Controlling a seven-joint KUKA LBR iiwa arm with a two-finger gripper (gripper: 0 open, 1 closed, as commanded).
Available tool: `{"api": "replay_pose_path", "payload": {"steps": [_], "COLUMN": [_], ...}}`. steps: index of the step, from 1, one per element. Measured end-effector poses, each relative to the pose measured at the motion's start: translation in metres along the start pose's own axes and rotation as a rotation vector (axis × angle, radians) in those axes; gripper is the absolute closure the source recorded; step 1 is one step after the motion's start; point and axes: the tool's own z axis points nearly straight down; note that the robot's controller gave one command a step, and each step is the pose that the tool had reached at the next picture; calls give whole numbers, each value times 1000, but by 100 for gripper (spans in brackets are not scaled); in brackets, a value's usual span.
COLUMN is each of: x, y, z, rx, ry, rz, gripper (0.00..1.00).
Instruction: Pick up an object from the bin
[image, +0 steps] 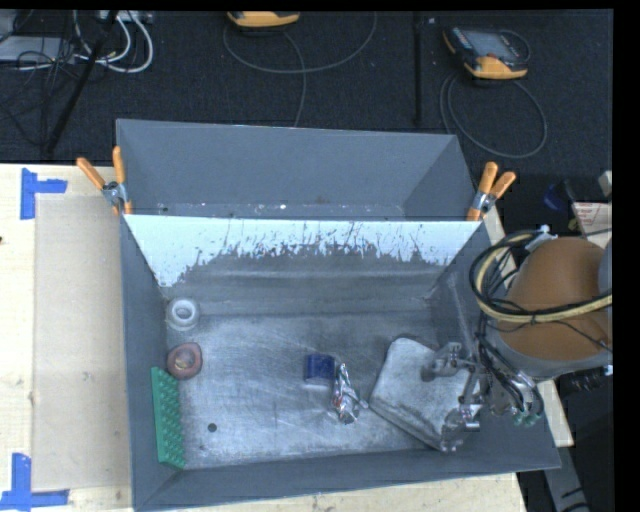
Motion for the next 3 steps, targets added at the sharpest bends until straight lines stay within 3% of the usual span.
{"api": "replay_pose_path", "payload": {"steps": [1, 2, 3], "x": [-8, 3, -30], "y": [39, 78, 137], "z": [-147, -1, 57], "rx": [3, 4, 7], "ry": [-21, -3, -16], "rz": [82, -215, -504], "gripper": [0, 0, 0]}}
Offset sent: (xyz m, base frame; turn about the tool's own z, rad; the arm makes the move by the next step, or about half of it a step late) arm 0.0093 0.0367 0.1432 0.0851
